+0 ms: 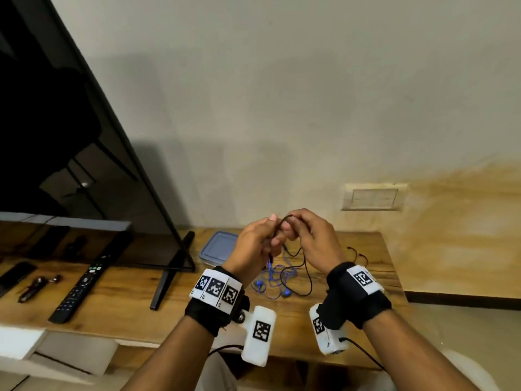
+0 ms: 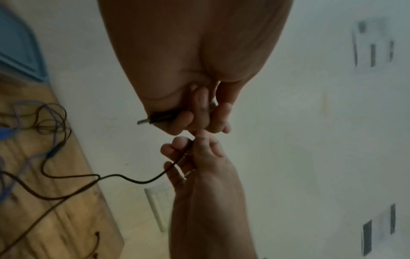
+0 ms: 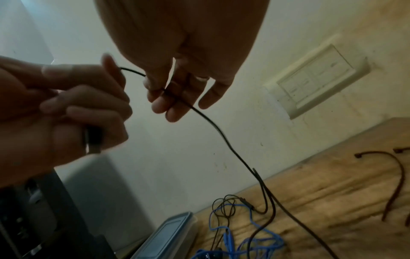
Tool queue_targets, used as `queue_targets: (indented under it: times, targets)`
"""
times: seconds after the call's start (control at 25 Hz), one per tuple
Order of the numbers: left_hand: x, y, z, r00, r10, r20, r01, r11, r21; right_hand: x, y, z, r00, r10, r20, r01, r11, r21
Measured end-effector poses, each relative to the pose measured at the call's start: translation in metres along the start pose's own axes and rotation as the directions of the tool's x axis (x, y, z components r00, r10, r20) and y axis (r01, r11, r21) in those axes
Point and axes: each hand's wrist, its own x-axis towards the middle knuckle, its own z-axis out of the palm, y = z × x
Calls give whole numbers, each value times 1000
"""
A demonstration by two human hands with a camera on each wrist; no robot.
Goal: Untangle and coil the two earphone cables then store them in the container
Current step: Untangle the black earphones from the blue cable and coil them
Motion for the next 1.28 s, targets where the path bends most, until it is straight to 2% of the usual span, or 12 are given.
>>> queue_targets:
  times: [0.16, 0.36, 0.48, 0.56, 0.64, 0.72, 0.84, 0.92, 1.0, 1.12, 1.2, 1.28]
  targets:
    - [5, -1, 10, 999, 28, -21, -31, 986, -162, -10, 6, 1, 998, -52, 25, 55, 987, -149]
    - [19, -9, 9, 983, 61, -175, -107, 957, -269, -20, 2, -6, 947, -30, 320, 180, 874, -451]
    - [27, -28, 4, 976, 103, -194, -123, 988, -95, -23, -12, -16, 872, 44, 487, 278, 774, -569]
    - [31, -39, 3, 980, 147, -135, -124, 978, 169, -11, -23, -30, 838, 34, 545, 334, 758, -560]
    - [32, -40, 5, 988, 150, 34, -152, 920, 362, 7, -33, -48, 842, -23, 539, 357, 772, -526]
    - [27, -31, 8, 984, 113, 135, -150, 941, 303, 21, -38, -62, 878, -141, 458, 368, 810, -456]
    - [22, -20, 4, 981, 135, 138, -150, 983, 106, 21, -25, -62, 952, -265, 152, 297, 922, -250]
    - [18, -19, 3, 980, 110, 169, -120, 992, 50, 19, -14, -54, 976, -218, -6, 215, 966, -142]
    - [14, -21, 3, 974, 66, 215, -74, 997, 31, 19, -3, -47, 985, -160, -65, 156, 986, -62]
    - [13, -20, 3, 979, 84, 183, -67, 993, -98, 19, 11, -25, 997, 19, -79, -8, 991, 137]
    - [17, -19, -1, 989, 109, 100, -89, 978, -190, 10, 14, -4, 981, 185, 48, -191, 956, 221]
    - [22, -20, -7, 990, 142, -2, -140, 975, -172, -1, 12, 9, 965, 190, 180, -205, 977, 67]
